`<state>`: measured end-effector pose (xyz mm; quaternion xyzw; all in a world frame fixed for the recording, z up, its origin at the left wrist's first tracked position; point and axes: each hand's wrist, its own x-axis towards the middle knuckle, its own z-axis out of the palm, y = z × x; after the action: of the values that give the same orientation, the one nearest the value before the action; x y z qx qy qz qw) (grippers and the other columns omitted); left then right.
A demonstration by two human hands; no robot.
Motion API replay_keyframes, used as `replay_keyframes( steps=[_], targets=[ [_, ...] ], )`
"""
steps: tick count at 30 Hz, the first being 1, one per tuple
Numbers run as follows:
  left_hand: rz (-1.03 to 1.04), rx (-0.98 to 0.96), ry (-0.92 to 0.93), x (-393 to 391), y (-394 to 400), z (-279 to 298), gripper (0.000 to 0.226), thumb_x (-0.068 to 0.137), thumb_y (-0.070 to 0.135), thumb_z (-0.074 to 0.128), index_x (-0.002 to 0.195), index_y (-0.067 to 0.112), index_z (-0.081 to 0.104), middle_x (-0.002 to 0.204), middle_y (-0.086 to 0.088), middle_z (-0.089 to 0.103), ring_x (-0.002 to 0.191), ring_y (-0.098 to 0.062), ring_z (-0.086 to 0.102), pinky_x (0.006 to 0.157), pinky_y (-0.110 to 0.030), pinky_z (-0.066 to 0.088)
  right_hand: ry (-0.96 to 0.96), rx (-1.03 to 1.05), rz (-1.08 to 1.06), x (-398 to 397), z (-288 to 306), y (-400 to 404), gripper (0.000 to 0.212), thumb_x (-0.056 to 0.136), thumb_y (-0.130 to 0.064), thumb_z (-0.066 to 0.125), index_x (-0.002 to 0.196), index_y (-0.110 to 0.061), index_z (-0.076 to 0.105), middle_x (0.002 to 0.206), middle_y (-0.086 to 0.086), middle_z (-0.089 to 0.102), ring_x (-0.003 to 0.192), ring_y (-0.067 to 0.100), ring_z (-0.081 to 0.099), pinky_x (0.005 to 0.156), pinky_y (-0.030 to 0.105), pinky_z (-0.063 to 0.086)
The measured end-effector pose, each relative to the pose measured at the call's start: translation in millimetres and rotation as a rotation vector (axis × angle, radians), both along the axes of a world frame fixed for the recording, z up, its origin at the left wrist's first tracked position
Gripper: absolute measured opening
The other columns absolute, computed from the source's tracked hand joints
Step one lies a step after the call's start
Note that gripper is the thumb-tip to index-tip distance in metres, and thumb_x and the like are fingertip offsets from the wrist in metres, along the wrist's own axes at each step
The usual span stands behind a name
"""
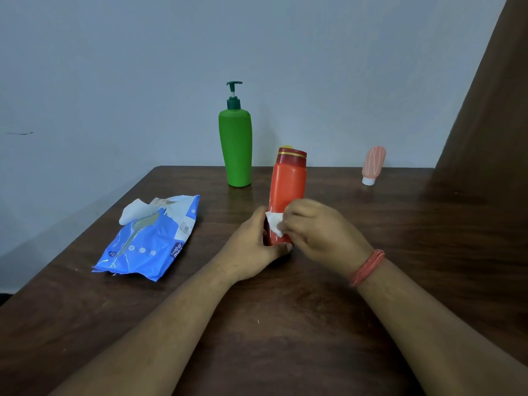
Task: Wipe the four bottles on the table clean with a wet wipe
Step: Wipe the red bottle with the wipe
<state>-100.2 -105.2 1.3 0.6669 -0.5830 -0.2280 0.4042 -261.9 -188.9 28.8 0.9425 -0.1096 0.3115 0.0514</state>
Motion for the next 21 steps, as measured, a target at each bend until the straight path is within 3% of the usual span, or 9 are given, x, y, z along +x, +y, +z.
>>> replay_keyframes(
  steps=[3,7,10,14,17,21],
  targets=[
    [-0.003,0.012,-0.025,-0.4,-0.3,0.8,0.065,0.085,0.033,0.078,0.136,0.033,0.039,0.114,0.021,0.054,0.1,0.004,0.055,0.077,-0.014,0.042,-0.125,0.071,-0.083,-0.4,0.7,-4.4,0.009,0.084,-0.005,0.075,0.093,-0.007,0.073,0.097,0.007,0.065,0.09,0.025,0.064,0.077,0.045,0.059],
    [-0.005,-0.002,0.01,0.6,-0.7,-1.0,0.061,0.085,0.028,0.078,0.135,0.028,0.043,0.111,0.018,0.06,0.092,0.013,0.057,0.071,-0.008,0.044,0.013,0.038,-0.002,0.8,-1.3,1.3,0.011,0.082,-0.005,0.077,0.092,-0.008,0.074,0.096,0.004,0.065,0.089,0.023,0.064,0.075,0.043,0.059],
    [-0.002,0.011,-0.015,0.4,-0.7,-0.2,0.066,0.085,0.032,0.078,0.139,0.03,0.04,0.118,0.017,0.057,0.101,0.002,0.057,0.077,-0.014,0.044,-0.151,0.111,-0.089,-0.8,-1.3,-4.7,0.009,0.085,-0.005,0.075,0.094,-0.007,0.074,0.097,0.007,0.065,0.088,0.024,0.065,0.077,0.043,0.059],
    [-0.002,0.003,0.019,1.1,-0.5,-1.0,0.067,0.085,0.029,0.078,0.14,0.028,0.041,0.115,0.019,0.059,0.097,0.007,0.057,0.073,-0.01,0.045,-0.006,0.079,-0.013,0.5,-3.3,-3.1,0.01,0.085,-0.007,0.073,0.094,-0.01,0.075,0.098,0.003,0.065,0.09,0.021,0.064,0.076,0.042,0.059],
    [-0.001,0.012,-0.005,1.2,-0.9,-0.4,0.069,0.085,0.033,0.078,0.142,0.029,0.038,0.119,0.019,0.056,0.101,0.003,0.056,0.075,-0.014,0.043,-0.129,0.134,-0.092,-1.5,-2.0,-5.6,0.012,0.085,-0.005,0.074,0.096,-0.008,0.074,0.1,0.005,0.065,0.091,0.022,0.064,0.078,0.04,0.059],
    [-0.01,0.008,0.026,2.1,-1.6,-1.3,0.068,0.085,0.031,0.078,0.141,0.026,0.04,0.119,0.017,0.058,0.102,0.002,0.057,0.078,-0.015,0.044,-0.017,0.135,-0.026,0.1,-3.7,-2.3,0.012,0.087,-0.008,0.072,0.099,-0.011,0.075,0.102,0.002,0.065,0.095,0.019,0.063,0.083,0.038,0.057]
  ],
)
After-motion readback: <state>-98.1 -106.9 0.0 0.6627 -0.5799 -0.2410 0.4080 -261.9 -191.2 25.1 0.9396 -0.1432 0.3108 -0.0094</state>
